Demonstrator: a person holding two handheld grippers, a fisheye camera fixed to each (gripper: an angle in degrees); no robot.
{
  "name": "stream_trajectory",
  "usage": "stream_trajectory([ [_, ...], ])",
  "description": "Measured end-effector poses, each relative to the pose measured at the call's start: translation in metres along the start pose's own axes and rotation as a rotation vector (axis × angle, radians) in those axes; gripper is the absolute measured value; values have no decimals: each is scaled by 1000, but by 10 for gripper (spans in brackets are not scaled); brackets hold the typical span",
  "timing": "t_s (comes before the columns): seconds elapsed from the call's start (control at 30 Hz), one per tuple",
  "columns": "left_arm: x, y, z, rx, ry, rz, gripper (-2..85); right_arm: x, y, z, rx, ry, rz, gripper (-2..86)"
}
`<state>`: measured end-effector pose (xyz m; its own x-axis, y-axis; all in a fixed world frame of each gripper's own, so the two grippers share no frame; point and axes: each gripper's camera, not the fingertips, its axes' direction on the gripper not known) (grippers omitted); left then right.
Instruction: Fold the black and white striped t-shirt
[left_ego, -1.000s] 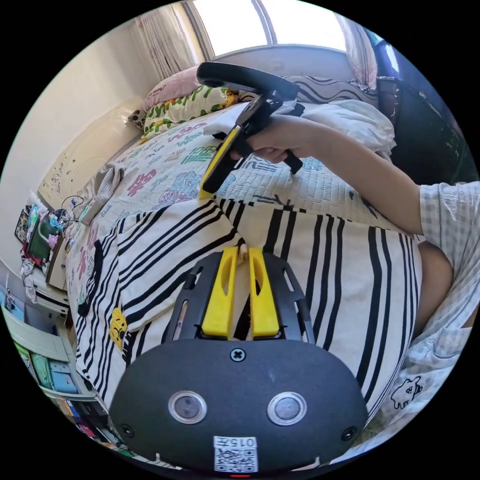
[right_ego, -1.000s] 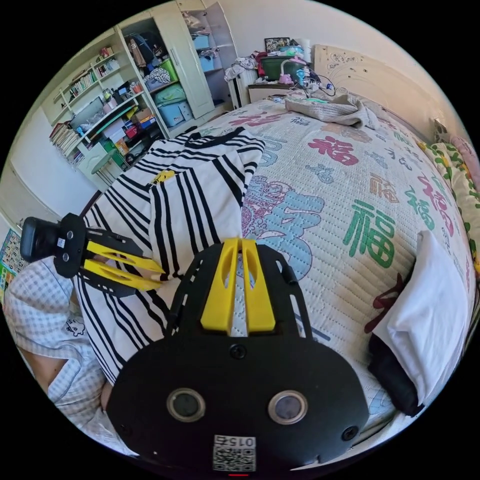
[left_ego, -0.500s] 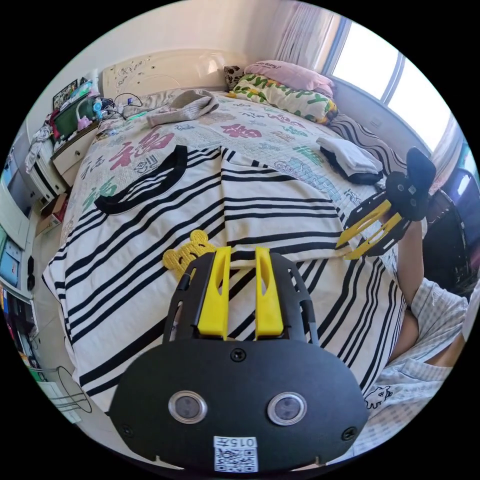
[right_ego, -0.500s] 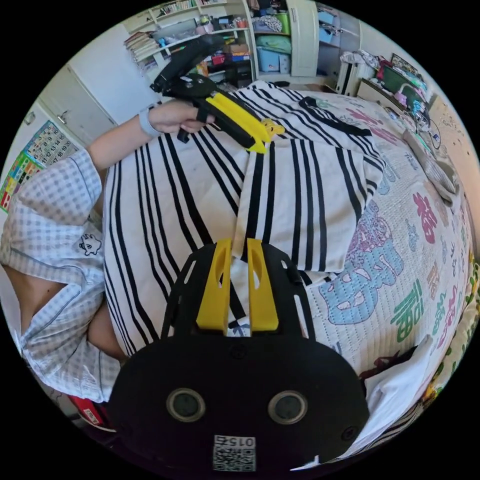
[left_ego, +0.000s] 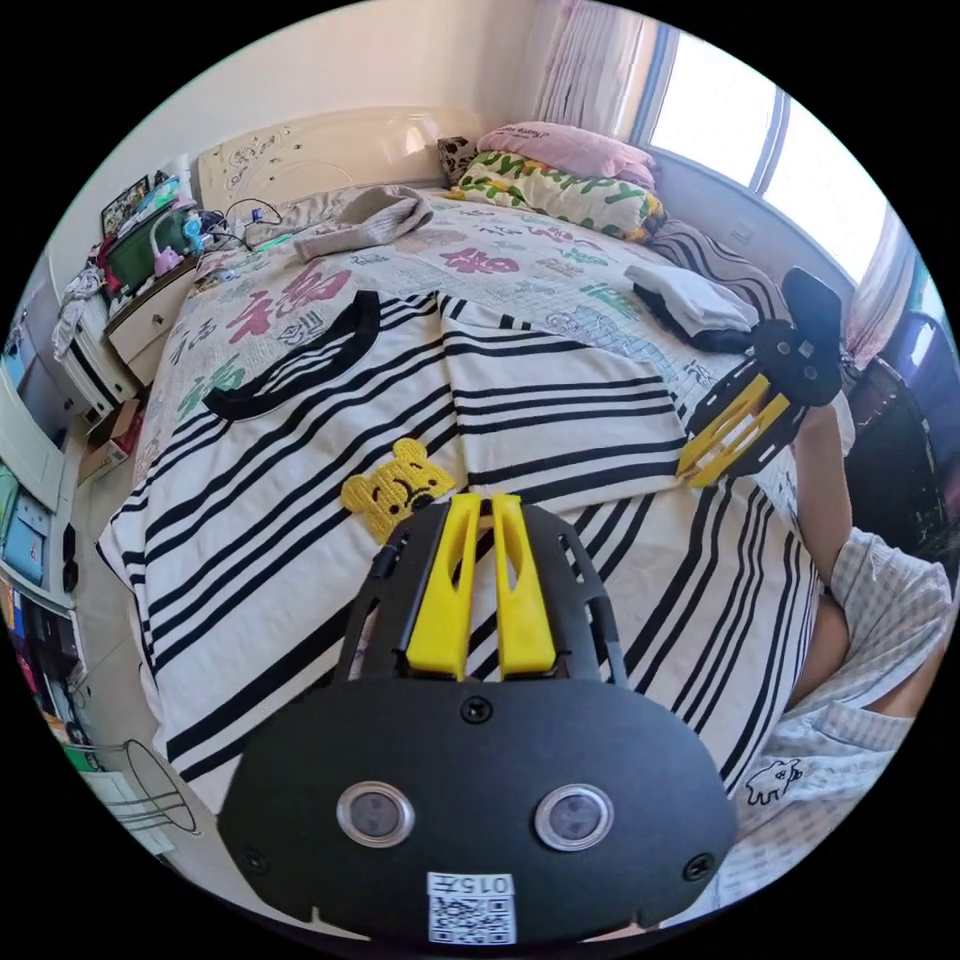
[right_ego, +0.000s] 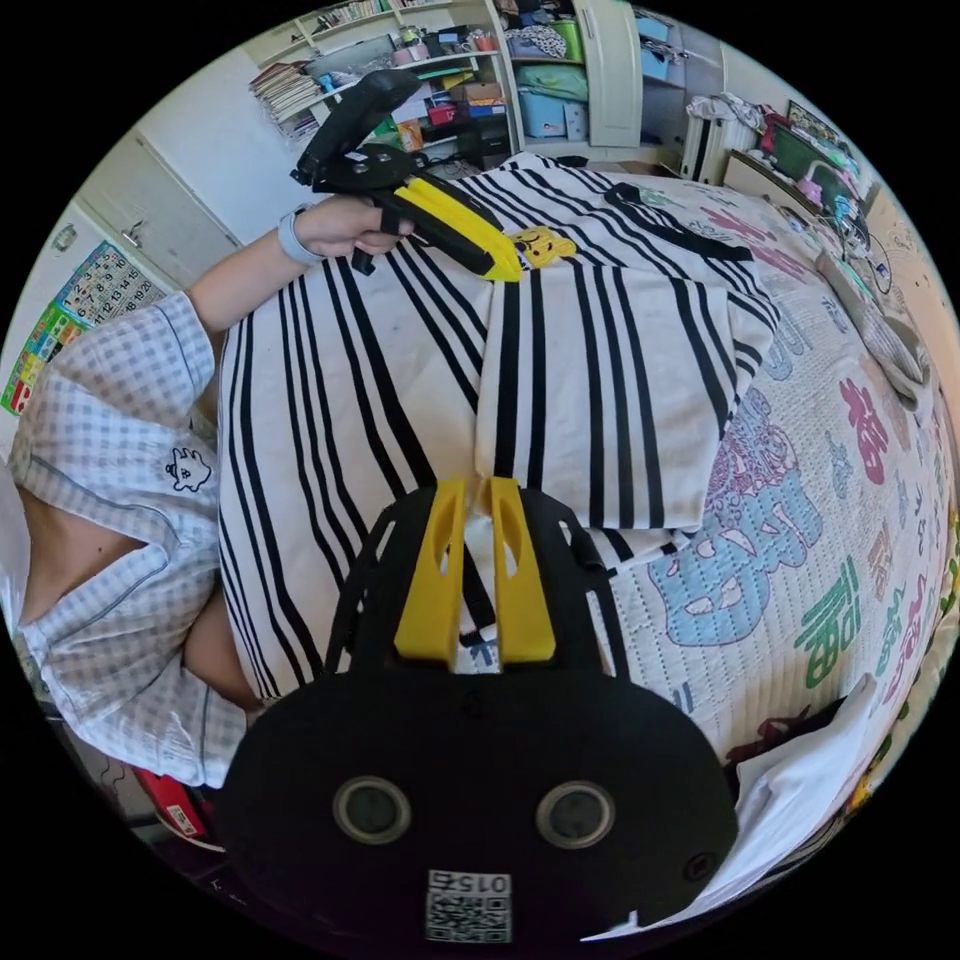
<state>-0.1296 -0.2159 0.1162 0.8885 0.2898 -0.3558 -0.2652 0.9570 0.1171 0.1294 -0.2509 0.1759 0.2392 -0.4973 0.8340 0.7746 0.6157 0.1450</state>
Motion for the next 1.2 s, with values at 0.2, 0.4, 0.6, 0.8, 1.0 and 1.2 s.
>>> stream_trajectory([
  [0.2,-102,66,-162,266,-75,-130,82,-33,-34,-26,260,128,62,86],
  [0.4,-282,186,-246,392,-58,-531,97,-62,-158,-4,326,195,75,76],
  [0.6,-429,294,-203,295,232,-821,114,-67,-339,65,266,113,64,81],
  [0.8,-513,396,-156,517,680,-1060,118,-88,-497,153,124,49,25,83],
  [1.0,-539,386,-152,544,979,-921,122,-105,-608,235,-15,307,14,88],
  [1.2,-560,405,-166,569,1028,-909,72,-56,-707,309,-243,448,159,97],
])
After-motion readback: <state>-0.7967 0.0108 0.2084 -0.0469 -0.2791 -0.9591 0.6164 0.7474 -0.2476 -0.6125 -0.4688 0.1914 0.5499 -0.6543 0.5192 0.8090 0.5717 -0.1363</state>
